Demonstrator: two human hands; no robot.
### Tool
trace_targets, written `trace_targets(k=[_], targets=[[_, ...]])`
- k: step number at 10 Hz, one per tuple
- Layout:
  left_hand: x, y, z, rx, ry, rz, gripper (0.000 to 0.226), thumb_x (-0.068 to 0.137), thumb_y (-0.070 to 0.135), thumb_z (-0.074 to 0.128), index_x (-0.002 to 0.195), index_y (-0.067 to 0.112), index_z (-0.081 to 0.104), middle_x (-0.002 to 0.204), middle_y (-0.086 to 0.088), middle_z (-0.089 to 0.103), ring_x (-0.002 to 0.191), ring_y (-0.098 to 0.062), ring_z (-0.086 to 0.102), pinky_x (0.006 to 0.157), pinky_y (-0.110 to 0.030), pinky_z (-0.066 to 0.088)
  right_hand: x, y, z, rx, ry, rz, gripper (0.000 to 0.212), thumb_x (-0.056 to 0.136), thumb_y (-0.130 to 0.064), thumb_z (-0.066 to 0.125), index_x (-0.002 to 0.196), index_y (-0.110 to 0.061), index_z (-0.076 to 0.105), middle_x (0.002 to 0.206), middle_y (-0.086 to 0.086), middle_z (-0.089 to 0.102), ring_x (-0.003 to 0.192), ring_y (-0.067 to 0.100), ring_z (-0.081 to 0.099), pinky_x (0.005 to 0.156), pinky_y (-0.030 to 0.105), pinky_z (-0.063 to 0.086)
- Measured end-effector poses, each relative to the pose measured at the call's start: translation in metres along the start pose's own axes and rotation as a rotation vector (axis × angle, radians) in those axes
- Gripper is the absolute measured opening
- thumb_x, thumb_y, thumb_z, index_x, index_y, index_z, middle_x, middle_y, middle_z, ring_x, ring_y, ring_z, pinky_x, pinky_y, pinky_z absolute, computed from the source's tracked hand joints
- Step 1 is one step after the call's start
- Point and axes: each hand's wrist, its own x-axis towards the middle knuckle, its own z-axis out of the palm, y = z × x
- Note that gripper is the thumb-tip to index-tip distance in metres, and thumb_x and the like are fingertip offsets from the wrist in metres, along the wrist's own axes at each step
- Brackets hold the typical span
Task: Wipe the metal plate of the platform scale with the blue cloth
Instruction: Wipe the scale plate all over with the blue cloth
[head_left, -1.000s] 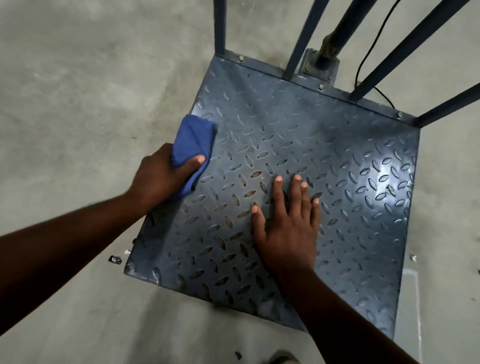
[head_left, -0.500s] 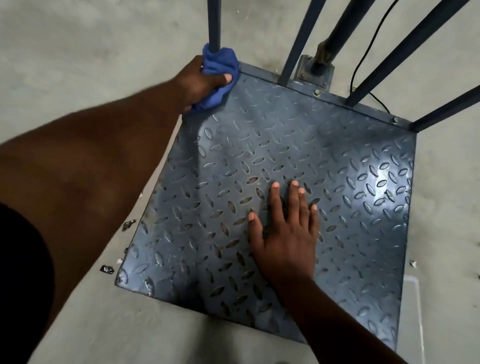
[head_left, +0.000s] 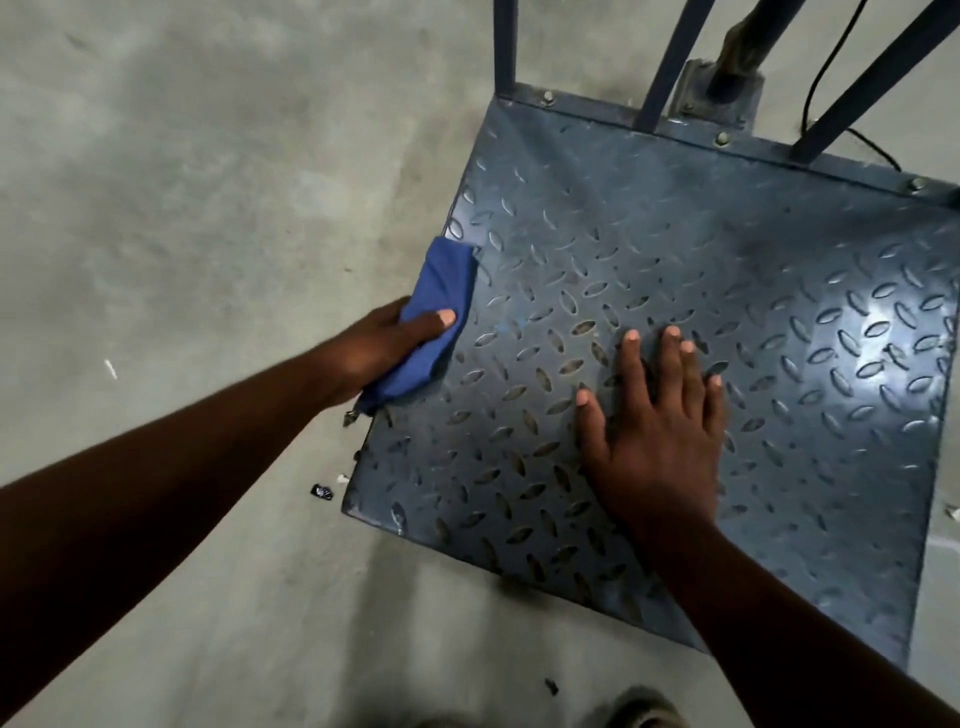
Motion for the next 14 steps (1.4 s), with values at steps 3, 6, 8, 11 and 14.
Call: trace_targets(k=[3,6,8,11,14], targets=[[-0.098,-0.088,0.013,-0.081,0.054,-0.154,0.057,0.093,0.054,0.075,0.141,0.026,0.061,0.122,0.003,0.079,0.111,-0.019,0.077,0.099,-0.039,0.061,-0.001,0.000,0.002,0.022,0.057,0.004,0.074,0.104,-0.062,0.035,0.165,-0.026,0.016,0.172,0.014,0.011,0.159,0.031,0.010,0.128,0.054,0.007],[-0.054,-0.047,0.024,0.024,0.257,-0.028,0.051,0.094,0.069,0.066,0.117,0.025,0.077,0.109,0.005,0.082,0.106,-0.015,0.077,0.106,-0.046,0.057,-0.002,-0.001,0.004,0.014,0.095,-0.003,0.074,0.103,-0.061,0.037,0.165,-0.024,0.018,0.171,0.016,0.015,0.158,0.033,0.013,0.128,0.054,0.009],[-0.049,-0.042,0.027,0.194,0.373,0.006,0.055,0.106,0.064,0.050,0.091,0.016,0.073,0.086,0.002,0.077,0.079,-0.009,0.068,0.076,-0.027,0.050,-0.001,0.000,0.006,0.021,0.105,-0.013,0.074,0.103,-0.060,0.039,0.165,-0.024,0.018,0.171,0.017,0.015,0.158,0.033,0.014,0.127,0.056,0.010],[-0.164,-0.123,0.027,0.193,0.361,-0.068,0.052,0.101,0.058,0.058,0.089,0.009,0.068,0.079,0.001,0.075,0.072,-0.006,0.064,0.072,-0.028,0.048,-0.002,0.003,0.009,0.027,0.124,-0.019,0.074,0.103,-0.060,0.038,0.165,-0.024,0.019,0.171,0.017,0.016,0.158,0.034,0.015,0.127,0.055,0.010],[-0.164,-0.100,0.077,-1.018,0.330,-0.402,0.044,0.100,0.026,0.060,0.139,0.005,0.064,0.134,-0.015,0.073,0.123,-0.027,0.071,0.095,-0.038,0.062,-0.001,0.004,0.010,0.017,0.098,-0.020,0.074,0.104,-0.063,0.032,0.165,-0.024,0.015,0.171,0.016,0.012,0.159,0.033,0.011,0.127,0.056,0.009]])
